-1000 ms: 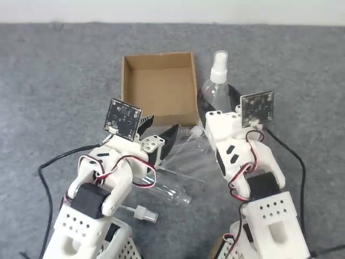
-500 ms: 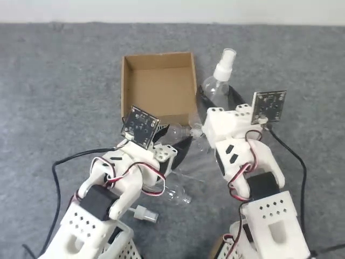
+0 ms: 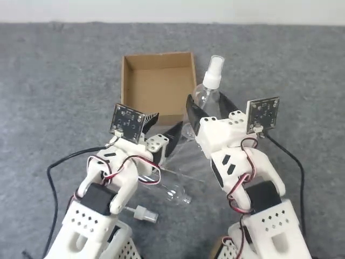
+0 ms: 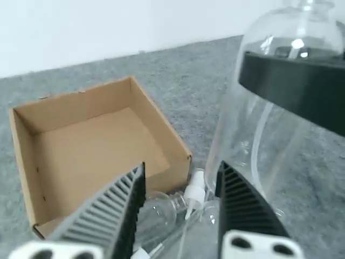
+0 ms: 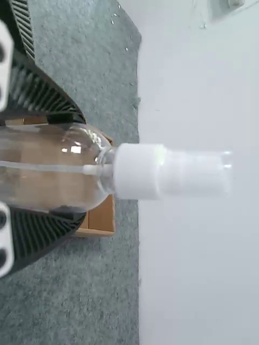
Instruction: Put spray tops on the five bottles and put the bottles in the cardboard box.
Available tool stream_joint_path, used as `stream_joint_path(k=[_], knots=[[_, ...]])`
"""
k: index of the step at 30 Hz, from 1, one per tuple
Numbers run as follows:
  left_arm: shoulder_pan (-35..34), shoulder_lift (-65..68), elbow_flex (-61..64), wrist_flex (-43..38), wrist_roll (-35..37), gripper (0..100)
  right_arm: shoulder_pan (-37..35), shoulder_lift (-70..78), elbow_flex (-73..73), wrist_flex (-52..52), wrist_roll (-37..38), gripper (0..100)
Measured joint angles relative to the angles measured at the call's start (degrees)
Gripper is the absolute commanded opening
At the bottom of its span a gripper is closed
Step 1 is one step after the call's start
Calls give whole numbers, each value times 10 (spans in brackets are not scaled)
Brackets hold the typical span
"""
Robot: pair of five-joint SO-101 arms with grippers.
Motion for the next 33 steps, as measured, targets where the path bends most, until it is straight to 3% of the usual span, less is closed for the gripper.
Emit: stream_joint_path(k=[6,15,33], knots=[[4,0,0,4,0,207,0,0,0,0,0,20],[80,0,1,46,-14,205,-1,-1,0,1,0,20],[55,0,13,16,-17,203,-27,-1,0,4,23,17]])
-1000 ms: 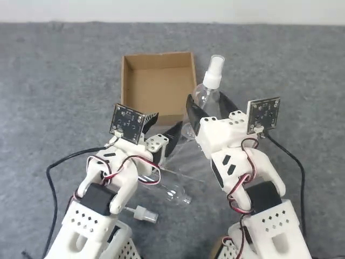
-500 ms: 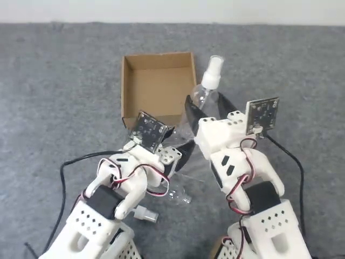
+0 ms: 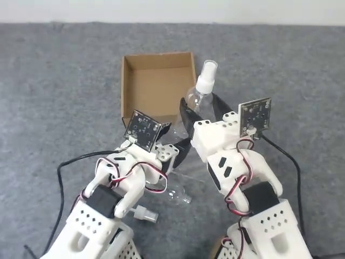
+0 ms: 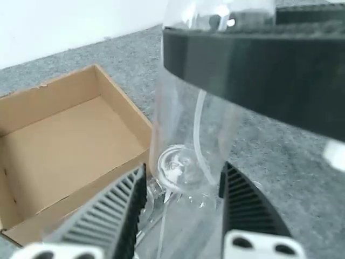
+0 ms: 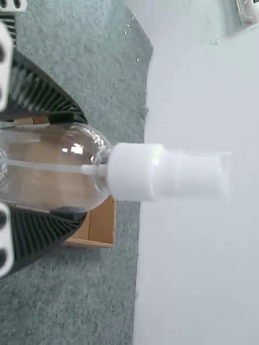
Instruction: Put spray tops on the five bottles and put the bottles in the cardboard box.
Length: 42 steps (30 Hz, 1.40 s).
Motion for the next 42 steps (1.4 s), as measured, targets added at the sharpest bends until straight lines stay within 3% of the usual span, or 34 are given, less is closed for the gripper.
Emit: stream_joint_path(k=[9,25,34,42], knots=[[-45,0,0,-18,0,205,0,-7,-1,18,4,18],[-60,0,0,-18,0,203,1,-7,-1,25,4,17],[-152,0,-36,-19,0,203,-6,-8,15,26,4,20],[-282,0,-75,62,0,205,-6,-9,34,26,6,19]])
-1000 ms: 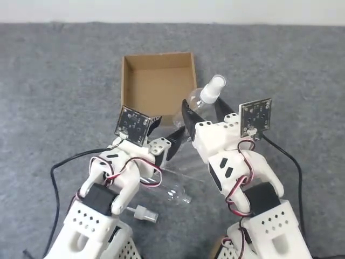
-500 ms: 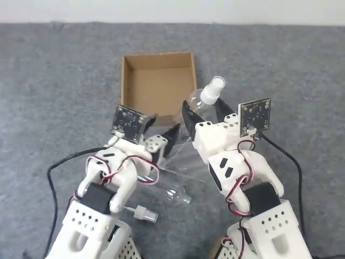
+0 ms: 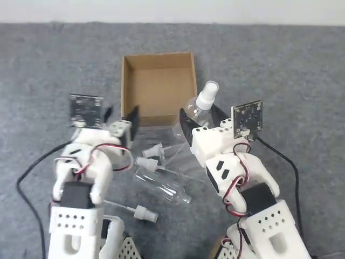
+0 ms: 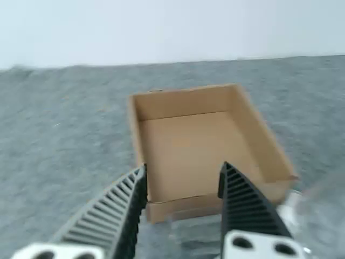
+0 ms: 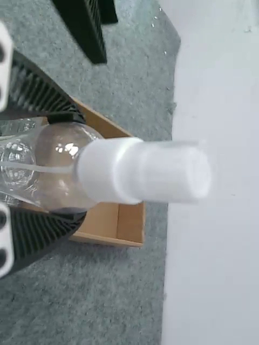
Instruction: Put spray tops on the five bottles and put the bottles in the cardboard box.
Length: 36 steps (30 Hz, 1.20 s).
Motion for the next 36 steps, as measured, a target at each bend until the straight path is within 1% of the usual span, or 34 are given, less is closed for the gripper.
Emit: stream_joint_path(k=[2,5,7,9,15,21,24,31,36], knots=[[-49,0,3,-1,10,206,2,0,1,0,26,18],[-122,0,38,-31,43,206,0,0,19,0,74,17],[-158,0,68,-59,63,206,0,0,21,0,83,17],[-178,0,99,-87,83,206,0,0,21,0,86,18],[-193,0,156,-171,98,204,4,0,21,0,91,20],[-193,0,176,-191,98,206,30,13,0,0,91,20],[-193,0,179,-192,98,206,26,62,-48,0,91,20],[-193,0,185,-192,98,206,25,231,-175,0,91,20],[-194,0,185,-192,98,205,-8,324,-244,0,91,20]])
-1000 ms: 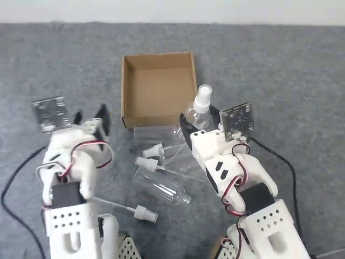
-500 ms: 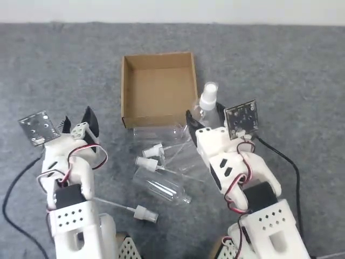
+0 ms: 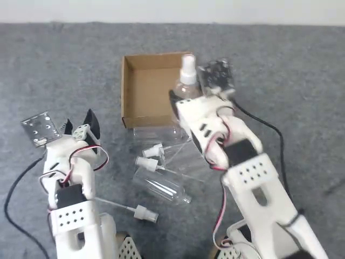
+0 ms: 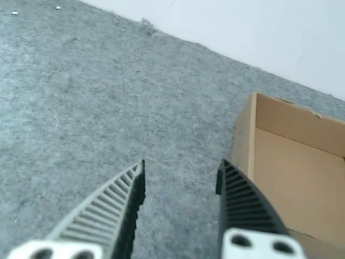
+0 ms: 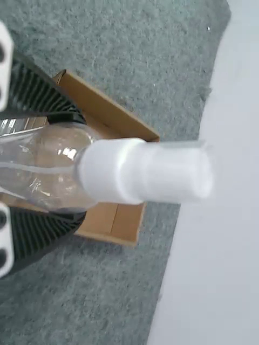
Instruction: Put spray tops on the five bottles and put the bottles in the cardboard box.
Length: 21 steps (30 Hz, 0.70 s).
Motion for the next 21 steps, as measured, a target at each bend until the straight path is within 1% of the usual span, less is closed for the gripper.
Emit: stream_joint_path(k=[3,6,18,21], knots=[[-1,0,0,0,0,205,-11,48,-47,0,0,20],[-15,0,0,0,0,205,-11,97,-96,0,0,20],[-18,0,0,0,0,206,-12,307,-301,0,0,20],[-32,0,0,0,2,206,-13,360,-354,0,0,20]])
